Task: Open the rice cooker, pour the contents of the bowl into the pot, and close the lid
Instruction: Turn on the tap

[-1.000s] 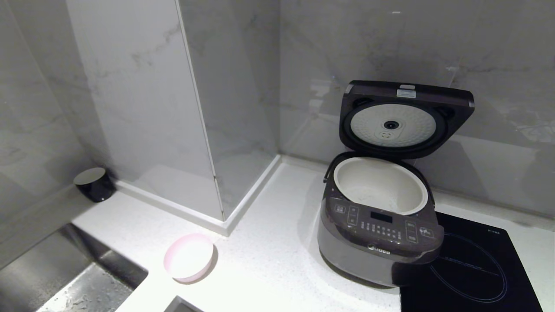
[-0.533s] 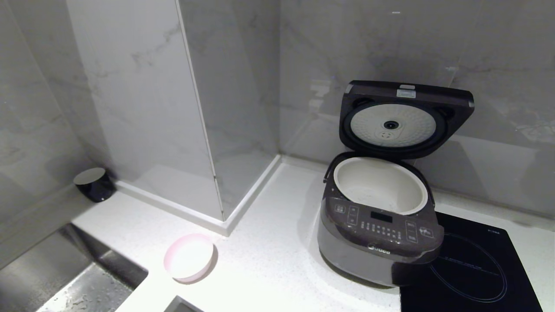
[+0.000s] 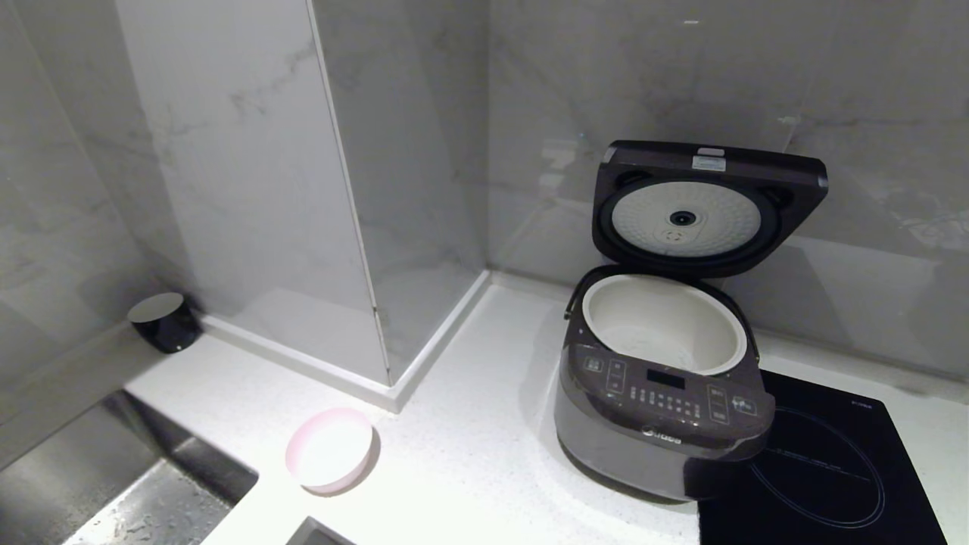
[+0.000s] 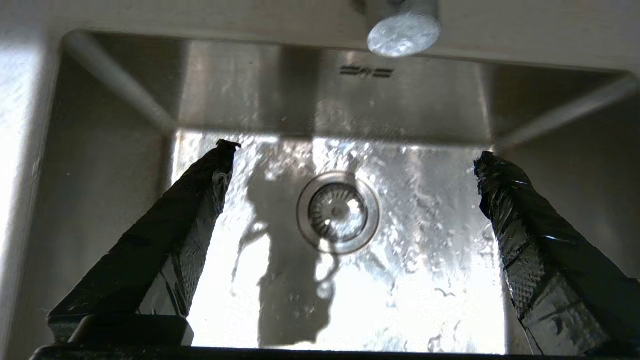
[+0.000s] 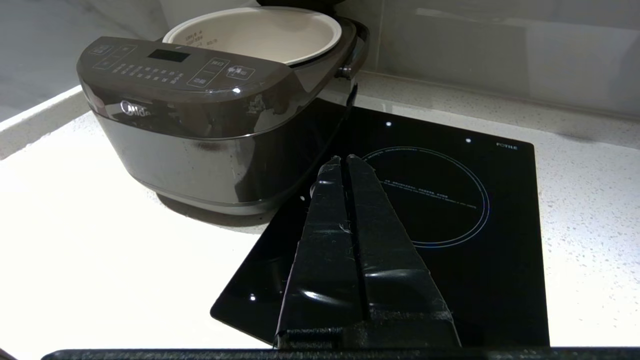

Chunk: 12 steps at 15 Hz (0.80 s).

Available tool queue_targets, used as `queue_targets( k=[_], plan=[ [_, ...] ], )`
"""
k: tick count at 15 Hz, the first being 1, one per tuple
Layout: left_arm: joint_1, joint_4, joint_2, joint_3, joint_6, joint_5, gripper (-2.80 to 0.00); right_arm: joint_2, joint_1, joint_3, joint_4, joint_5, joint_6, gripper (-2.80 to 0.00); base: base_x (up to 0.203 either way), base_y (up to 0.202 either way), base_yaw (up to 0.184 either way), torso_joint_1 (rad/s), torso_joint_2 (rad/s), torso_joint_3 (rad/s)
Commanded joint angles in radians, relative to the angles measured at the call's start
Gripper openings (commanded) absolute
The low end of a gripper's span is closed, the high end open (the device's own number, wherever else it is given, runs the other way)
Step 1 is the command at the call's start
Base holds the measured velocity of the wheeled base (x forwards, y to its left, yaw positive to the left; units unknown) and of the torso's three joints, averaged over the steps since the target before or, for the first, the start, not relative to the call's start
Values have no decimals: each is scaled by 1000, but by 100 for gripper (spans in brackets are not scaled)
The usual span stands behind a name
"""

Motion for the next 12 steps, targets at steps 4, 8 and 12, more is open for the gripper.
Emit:
queue_targets(
  k=[4,8,12],
  plan=[
    [4,-6,30,-10,0,-1,0,0,0,0,0,0,0,-280,0,0,0,0,0,0],
    [3,-5,35,-28,0,-1,0,0,0,0,0,0,0,-280,0,0,0,0,0,0],
    [0,-6,70,-54,0,2,0,0,0,0,0,0,0,-280,0,0,0,0,0,0]
  ],
)
